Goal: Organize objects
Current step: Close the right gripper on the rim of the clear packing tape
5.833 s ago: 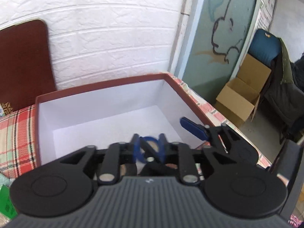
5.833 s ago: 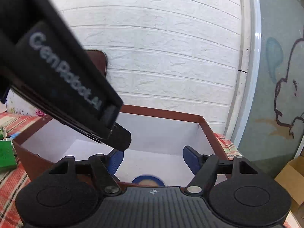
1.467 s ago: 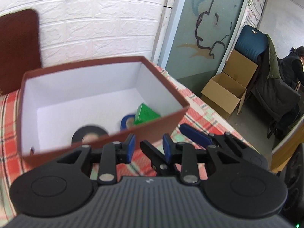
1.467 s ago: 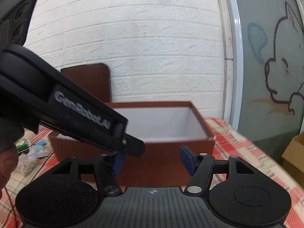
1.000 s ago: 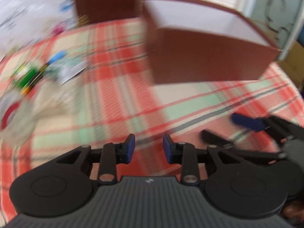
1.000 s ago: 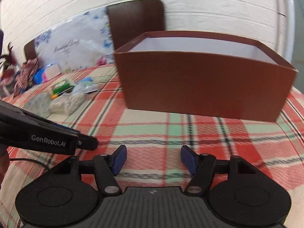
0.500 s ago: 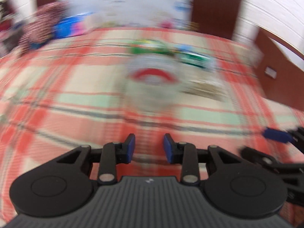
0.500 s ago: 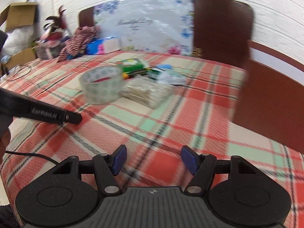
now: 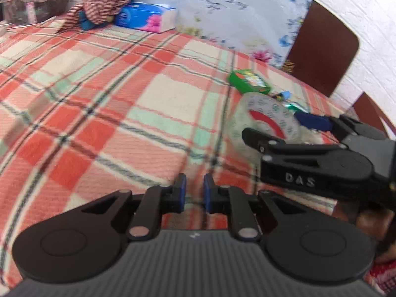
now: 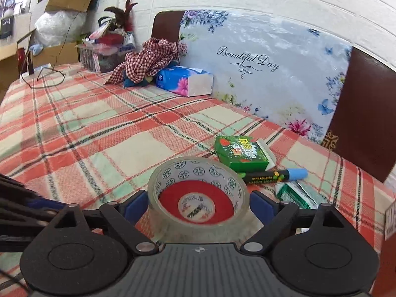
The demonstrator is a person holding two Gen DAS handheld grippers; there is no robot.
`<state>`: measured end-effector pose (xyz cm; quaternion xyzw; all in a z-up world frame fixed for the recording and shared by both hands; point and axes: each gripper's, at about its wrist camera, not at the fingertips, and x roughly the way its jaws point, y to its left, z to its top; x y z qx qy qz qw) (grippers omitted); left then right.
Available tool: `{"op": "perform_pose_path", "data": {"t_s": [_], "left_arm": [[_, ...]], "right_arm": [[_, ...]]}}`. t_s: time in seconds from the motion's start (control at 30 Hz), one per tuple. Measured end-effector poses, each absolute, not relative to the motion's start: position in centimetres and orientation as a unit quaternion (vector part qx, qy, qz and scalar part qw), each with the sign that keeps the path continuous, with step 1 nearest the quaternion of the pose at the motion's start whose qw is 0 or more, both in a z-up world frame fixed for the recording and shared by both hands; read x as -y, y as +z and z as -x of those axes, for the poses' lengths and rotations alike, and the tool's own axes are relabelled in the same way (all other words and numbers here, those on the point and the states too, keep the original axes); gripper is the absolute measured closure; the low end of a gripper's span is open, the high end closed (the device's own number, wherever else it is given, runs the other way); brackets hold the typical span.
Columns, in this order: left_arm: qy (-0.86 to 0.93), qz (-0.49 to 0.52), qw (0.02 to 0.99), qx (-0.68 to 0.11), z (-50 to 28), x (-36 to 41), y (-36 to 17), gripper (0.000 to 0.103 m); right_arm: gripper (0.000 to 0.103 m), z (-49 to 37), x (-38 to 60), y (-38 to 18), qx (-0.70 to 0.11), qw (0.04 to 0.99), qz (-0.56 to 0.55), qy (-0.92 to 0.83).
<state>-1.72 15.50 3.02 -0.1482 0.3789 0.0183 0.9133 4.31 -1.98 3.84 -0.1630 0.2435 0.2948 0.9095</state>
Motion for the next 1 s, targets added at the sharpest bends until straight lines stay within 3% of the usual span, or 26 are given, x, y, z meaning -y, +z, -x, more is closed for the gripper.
{"op": "perform_pose_path", "data": {"t_s": [0.3, 0.5, 0.6, 0.63, 0.83, 0.87, 0.9, 1.0], "left_arm": [[0.006, 0.172, 0.905, -0.388, 3.0, -15.6, 3.7, 0.079], [-0.071, 0.151, 0.902, -0.397, 3.3, -11.7, 4.8, 0.078], [-0.113, 0.151, 0.897, -0.400, 3.0, -9.1, 5.8, 0.060], [-0.124, 0.150, 0.897, -0.398, 2.9, -8.3, 6.1, 0.060], [-0.155, 0.113, 0.889, -0.417, 2.1, -4.3, 6.6, 0.065], [-0.152, 0.108, 0.884, -0.430, 1.6, -3.8, 6.2, 0.067], [-0.153, 0.107, 0.877, -0.443, 1.2, -3.3, 5.7, 0.076], [-0.145, 0.097, 0.874, -0.454, 0.8, -2.1, 5.2, 0.079]], "right_arm": [[0.015, 2.8, 6.8, 7.7, -0.148, 0.937, 0.137, 0.286], [0.015, 6.0, 13.2, 5.0, -0.238, 0.933, 0.116, 0.245], [0.014, 7.1, 14.5, 3.5, -0.260, 0.926, 0.109, 0.251], [0.014, 7.6, 14.6, 3.2, -0.260, 0.925, 0.111, 0.254], [0.018, 7.6, 14.5, 1.6, -0.287, 0.916, 0.118, 0.255], [0.019, 7.4, 14.5, 1.5, -0.288, 0.916, 0.115, 0.255], [0.020, 7.1, 14.4, 1.5, -0.288, 0.917, 0.112, 0.252], [0.022, 6.8, 14.9, 1.7, -0.292, 0.918, 0.096, 0.250]]}}
